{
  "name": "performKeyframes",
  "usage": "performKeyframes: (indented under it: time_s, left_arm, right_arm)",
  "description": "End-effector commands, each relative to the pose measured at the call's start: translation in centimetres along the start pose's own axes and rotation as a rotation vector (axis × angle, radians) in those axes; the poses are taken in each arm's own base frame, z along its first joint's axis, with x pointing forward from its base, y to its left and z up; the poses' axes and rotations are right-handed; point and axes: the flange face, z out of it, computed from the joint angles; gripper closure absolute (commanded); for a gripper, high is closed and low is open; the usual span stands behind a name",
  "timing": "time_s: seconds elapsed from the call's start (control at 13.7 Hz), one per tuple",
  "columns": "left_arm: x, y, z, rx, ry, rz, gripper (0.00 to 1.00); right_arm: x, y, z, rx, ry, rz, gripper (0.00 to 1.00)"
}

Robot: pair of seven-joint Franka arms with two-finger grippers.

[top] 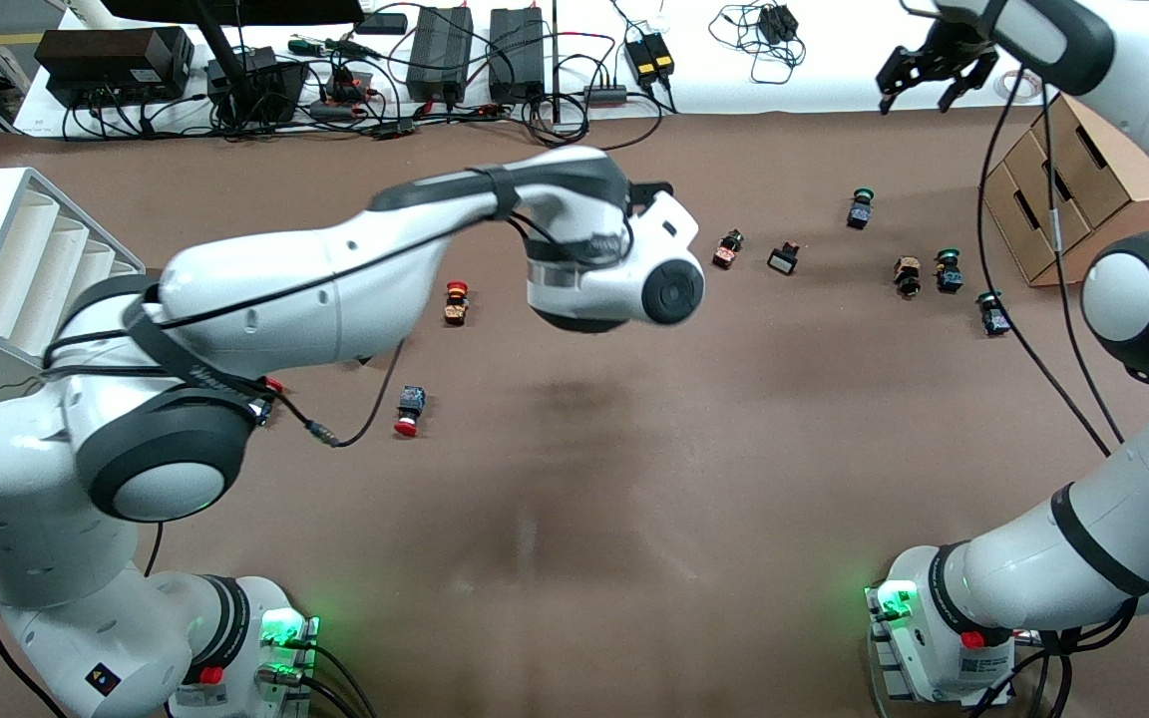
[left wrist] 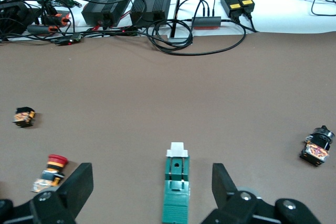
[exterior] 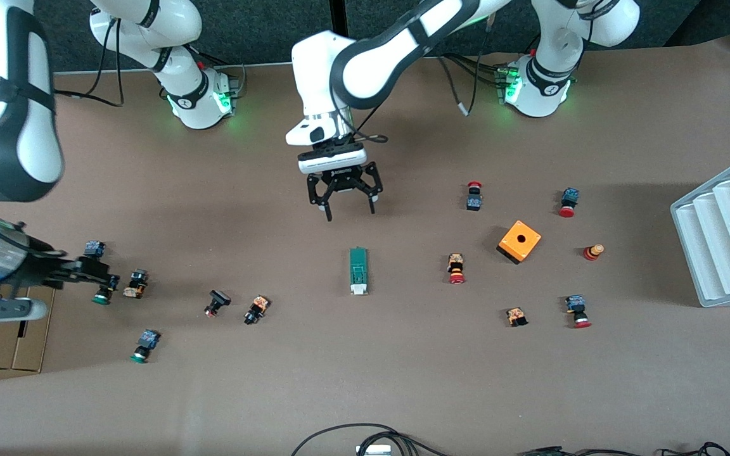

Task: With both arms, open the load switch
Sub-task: 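Grasp the green switch with the right gripper while the left gripper hovers above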

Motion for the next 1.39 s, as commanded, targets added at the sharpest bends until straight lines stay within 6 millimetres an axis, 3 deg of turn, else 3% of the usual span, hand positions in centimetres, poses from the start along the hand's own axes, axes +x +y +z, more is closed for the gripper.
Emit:
performKeyframes:
  time_s: [0.0, 0.22, 0.58, 0.88, 1.31]
  left_arm:
    - [-3.7, 1.4, 1.2, -0.028, 0.074, -0.044, 0.0]
    - [-8.4, 1.9, 3.6, -0.066, 0.177, -0.087, 0.0]
    - [-13.0, 1.9, 6.6, -0.154, 0.297, -0.147, 0.0]
    - [-17.1, 1.0, 10.6, -0.195, 0.406, -0.153, 0.0]
    - [-19.8, -0.1, 14.4, -0.174, 0.486, -0.073, 0.0]
  right_arm:
    - [0.9, -2.0, 0.4, 0.006, 0.005, 0.035, 0.01]
    - [0.8, -5.9, 0.7, 0.012, 0.014, 0.063, 0.01]
    - [-0.4, -13.1, 1.1, 0.012, 0.009, 0.062, 0.01]
    - [-0.2, -17.2, 3.0, 0.045, 0.006, 0.243, 0.01]
    - [-0.4, -26.8, 5.7, 0.041, 0.025, 0.525, 0.01]
